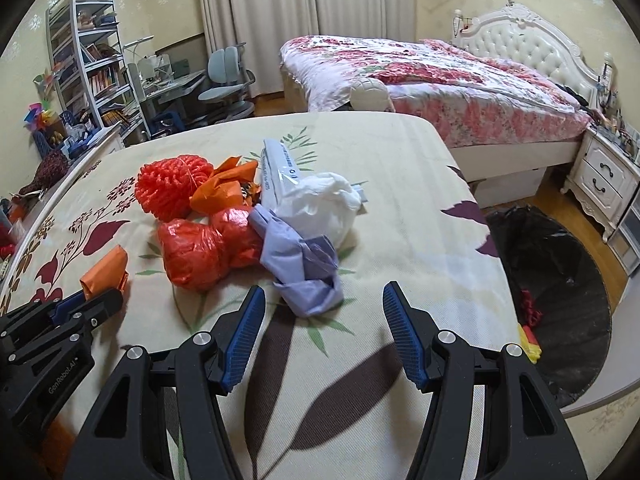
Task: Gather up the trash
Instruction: 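Grasp the lavender cloth with the right tool while the left tool holds the orange cloth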
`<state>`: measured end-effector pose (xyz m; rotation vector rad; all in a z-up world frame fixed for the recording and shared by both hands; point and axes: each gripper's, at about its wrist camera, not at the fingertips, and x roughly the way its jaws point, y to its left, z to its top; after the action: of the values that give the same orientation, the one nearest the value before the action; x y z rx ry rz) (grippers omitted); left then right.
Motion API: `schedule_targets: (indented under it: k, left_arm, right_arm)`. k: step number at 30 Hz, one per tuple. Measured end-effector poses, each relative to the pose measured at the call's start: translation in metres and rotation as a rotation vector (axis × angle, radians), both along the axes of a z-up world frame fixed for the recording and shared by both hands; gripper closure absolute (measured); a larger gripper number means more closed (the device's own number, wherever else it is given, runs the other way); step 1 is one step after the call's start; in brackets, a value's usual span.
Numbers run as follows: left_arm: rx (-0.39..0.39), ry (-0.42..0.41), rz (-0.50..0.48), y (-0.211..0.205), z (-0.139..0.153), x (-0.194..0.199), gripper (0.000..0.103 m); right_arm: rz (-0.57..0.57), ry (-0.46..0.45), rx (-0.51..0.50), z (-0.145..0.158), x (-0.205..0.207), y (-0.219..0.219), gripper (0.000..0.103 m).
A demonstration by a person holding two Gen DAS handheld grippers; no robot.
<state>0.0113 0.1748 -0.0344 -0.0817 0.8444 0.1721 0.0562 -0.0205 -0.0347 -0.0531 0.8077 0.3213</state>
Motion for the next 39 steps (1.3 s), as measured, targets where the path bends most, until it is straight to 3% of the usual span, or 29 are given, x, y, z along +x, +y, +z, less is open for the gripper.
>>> schedule_targets:
  k: [4, 6, 8, 29, 39]
  left_arm:
    - [-0.002, 0.002, 0.012, 0.007, 0.0, 0.002, 0.084]
    - [-0.004, 0.002, 0.013, 0.008, -0.001, 0.003, 0.084]
    - [-0.004, 0.002, 0.012, 0.008, -0.002, 0.003, 0.084]
    - [-0.017, -0.036, 0.014, 0.009, 0.008, -0.01, 0.084]
    - [-0.014, -0.065, -0.049, -0.023, 0.019, -0.006, 0.084]
  right_arm:
    - [0.004, 0.009, -0.012, -0.001, 0.007, 0.007, 0.044]
    - [0.005, 0.02, -0.022, -0.003, 0.009, 0.01, 0.059]
    - [0.012, 0.033, -0.028, -0.005, 0.01, 0.012, 0.065]
    - [-0.047, -0.021, -0.001, 0.011, -0.019, -0.024, 0.066]
    - [-0.105, -0.054, 0.008, 0.02, -0.02, -0.051, 0.066]
